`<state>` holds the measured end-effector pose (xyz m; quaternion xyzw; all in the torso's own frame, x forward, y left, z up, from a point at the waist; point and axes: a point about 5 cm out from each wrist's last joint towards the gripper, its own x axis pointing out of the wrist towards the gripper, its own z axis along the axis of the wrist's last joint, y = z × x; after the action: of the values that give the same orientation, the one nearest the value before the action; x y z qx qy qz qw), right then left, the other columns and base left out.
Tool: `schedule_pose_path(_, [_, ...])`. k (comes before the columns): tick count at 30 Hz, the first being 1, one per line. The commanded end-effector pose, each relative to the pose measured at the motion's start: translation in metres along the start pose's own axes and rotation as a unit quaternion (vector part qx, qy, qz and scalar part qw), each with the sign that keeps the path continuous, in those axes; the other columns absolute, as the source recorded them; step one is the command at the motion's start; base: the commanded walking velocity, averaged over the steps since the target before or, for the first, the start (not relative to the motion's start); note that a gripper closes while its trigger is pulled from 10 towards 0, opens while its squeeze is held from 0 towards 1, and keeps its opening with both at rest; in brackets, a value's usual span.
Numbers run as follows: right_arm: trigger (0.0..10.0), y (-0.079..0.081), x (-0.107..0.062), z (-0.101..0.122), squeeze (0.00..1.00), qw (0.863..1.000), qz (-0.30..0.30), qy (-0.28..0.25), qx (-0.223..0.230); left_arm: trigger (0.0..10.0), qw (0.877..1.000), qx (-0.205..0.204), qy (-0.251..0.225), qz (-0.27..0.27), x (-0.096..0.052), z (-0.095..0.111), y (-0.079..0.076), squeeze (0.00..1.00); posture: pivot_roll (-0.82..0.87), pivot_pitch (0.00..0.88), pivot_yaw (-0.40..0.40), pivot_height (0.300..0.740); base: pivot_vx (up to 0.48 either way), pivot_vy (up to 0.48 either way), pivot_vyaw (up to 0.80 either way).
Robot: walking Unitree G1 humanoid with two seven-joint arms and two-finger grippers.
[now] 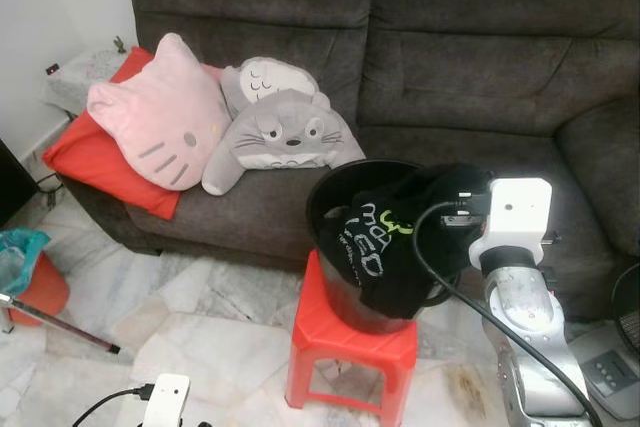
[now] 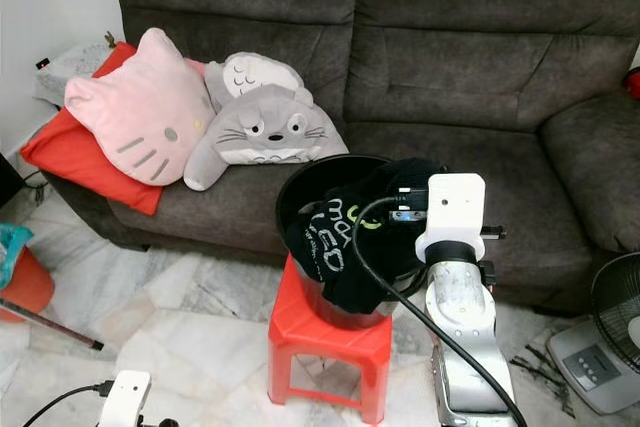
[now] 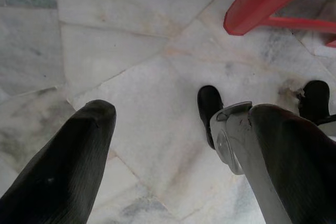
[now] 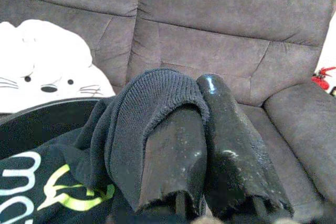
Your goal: Hang hanger
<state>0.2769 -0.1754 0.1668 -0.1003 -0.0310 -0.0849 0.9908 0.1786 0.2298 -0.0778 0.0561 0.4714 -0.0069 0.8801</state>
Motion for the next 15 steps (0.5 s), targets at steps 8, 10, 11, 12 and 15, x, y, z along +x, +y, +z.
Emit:
schedule_pose_path(8, [10.0, 0.0047, 0.0021, 0.0019, 0.00, 1.000, 0.004, 0.000, 0.003, 10.0, 1.000, 0.010, 0.005, 0.003, -0.0011, -0.0023, 0.0043, 0.00, 0.01, 0.000, 0.021, 0.732, -0.154, 0.000, 0.00])
schedule_pose_path(10, [10.0, 0.0045, 0.0023, 0.0017, 0.00, 1.000, 0.004, 0.001, 0.003, 10.0, 1.000, 0.011, 0.005, 0.003, -0.0010, -0.0021, 0.0039, 0.00, 0.01, 0.000, 0.022, 0.732, -0.261, 0.000, 0.00])
schedule_pose_path(11, [10.0, 0.0046, 0.0024, 0.0016, 0.00, 1.000, 0.004, 0.001, 0.003, 10.0, 1.000, 0.011, 0.005, 0.003, -0.0009, -0.0020, 0.0038, 0.00, 0.01, 0.000, 0.022, 0.732, -0.262, 0.000, 0.00])
schedule_pose_path(12, [10.0, 0.0050, 0.0024, 0.0015, 0.00, 1.000, 0.005, 0.002, 0.003, 10.0, 1.000, 0.011, 0.005, 0.003, -0.0009, -0.0020, 0.0037, 0.00, 0.01, 0.000, 0.022, 0.732, -0.262, 0.000, 0.00])
schedule_pose_path(15, [10.0, 0.0055, 0.0025, 0.0014, 0.00, 1.000, 0.005, 0.002, 0.004, 10.0, 1.000, 0.011, 0.005, 0.002, -0.0007, -0.0018, 0.0031, 0.00, 0.01, 0.000, 0.023, 0.732, -0.262, 0.000, 0.00])
